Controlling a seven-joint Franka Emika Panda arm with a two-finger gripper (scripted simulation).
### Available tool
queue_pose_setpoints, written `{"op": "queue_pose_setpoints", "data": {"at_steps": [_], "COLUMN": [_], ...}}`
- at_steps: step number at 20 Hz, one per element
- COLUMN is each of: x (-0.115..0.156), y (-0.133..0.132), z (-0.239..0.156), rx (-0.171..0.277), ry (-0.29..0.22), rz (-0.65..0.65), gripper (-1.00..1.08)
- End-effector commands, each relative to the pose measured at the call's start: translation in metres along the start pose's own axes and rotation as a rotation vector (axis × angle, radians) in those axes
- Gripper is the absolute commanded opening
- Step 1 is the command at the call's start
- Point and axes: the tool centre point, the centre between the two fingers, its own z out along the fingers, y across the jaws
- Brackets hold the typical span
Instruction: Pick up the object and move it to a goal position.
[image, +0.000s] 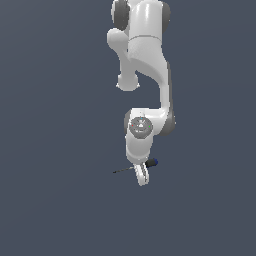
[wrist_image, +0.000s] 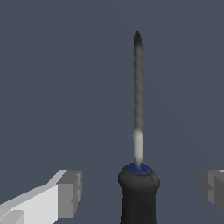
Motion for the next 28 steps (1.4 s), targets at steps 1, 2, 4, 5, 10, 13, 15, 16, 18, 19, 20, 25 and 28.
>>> {"op": "queue_pose_setpoints", "data": {"at_steps": [1, 2, 4, 5, 10, 13, 15, 16, 18, 19, 20, 25, 28], "x": [0.000, 0.000, 0.000, 0.000, 0.000, 0.000, 0.000, 0.000, 0.001, 0.002, 0.003, 0.022, 0.040], "y": [0.000, 0.000, -0.001, -0.001, -0.001, -0.001, -0.001, -0.001, -0.001, -0.001, -0.001, 0.000, 0.001], "z": [0.010, 0.012, 0.014, 0.014, 0.014, 0.014, 0.014, 0.014, 0.013, 0.012, 0.010, -0.011, -0.032], "rx": [0.001, 0.001, 0.001, 0.001, 0.001, 0.001, 0.001, 0.001, 0.001, 0.001, 0.001, 0.001, 0.000], "ry": [0.000, 0.000, 0.000, 0.000, 0.000, 0.000, 0.000, 0.000, 0.000, 0.000, 0.000, 0.000, 0.000], "rz": [0.001, 0.001, 0.001, 0.001, 0.001, 0.001, 0.001, 0.001, 0.001, 0.001, 0.001, 0.001, 0.001], "gripper": [1.00, 1.00, 1.00, 1.00, -1.00, -1.00, -1.00, -1.00, -1.00, -1.00, -1.00, -1.00, -1.00]}}
